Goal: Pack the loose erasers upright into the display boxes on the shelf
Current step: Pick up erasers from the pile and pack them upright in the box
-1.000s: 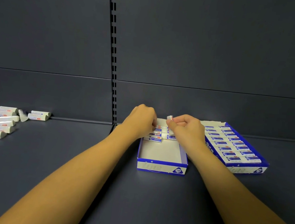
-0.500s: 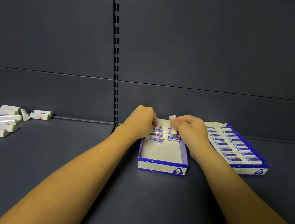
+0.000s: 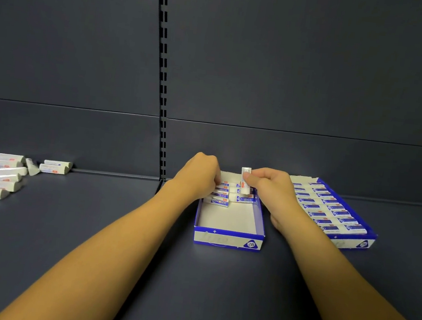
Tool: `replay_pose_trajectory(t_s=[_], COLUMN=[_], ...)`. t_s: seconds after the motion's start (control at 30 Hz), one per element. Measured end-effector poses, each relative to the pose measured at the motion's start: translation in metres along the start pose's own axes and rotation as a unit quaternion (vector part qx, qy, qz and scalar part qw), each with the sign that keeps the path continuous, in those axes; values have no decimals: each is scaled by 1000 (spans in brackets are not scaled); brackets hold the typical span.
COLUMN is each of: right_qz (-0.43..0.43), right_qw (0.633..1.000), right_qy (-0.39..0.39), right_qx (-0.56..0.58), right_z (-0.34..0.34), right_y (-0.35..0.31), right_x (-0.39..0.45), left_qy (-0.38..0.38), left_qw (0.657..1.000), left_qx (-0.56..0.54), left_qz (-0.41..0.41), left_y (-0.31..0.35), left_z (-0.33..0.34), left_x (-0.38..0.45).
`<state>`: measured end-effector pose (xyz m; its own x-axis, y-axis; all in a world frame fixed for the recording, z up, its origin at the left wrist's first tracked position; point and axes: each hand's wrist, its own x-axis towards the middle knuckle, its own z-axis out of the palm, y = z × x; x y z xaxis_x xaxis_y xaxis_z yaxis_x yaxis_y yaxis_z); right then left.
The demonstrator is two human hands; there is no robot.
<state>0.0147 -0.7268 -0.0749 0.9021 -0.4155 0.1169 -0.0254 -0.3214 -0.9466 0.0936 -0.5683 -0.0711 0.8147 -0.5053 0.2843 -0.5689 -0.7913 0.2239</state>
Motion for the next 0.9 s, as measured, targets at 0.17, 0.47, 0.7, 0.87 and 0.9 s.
replay_pose_trajectory(t_s=[0.17,0.47,0.7,0.87,0.9], right_qz=[7,26,70,49,42], right_qw=[1000,999,992,989,989], right_qy=[-3,-5,-57,-72,-71], right_qx=[7,30,88,119,125], right_z=[0,-5,-17,-18,-19], right_y=[-1,-11,-14,-11,-11], right_x=[1,-3,-1,-1,-2], left_qy=[16,51,119,112,113], left_qw=[999,996,984,983,983], left_qx=[8,-44,-126,-139,-139], left_qz=[47,50,-38,-43,-44], left_y=[-3,-2,-20,-17,-16], left_z=[-4,-7,10,12,13], left_x=[-10,-17,-19,-18,-18])
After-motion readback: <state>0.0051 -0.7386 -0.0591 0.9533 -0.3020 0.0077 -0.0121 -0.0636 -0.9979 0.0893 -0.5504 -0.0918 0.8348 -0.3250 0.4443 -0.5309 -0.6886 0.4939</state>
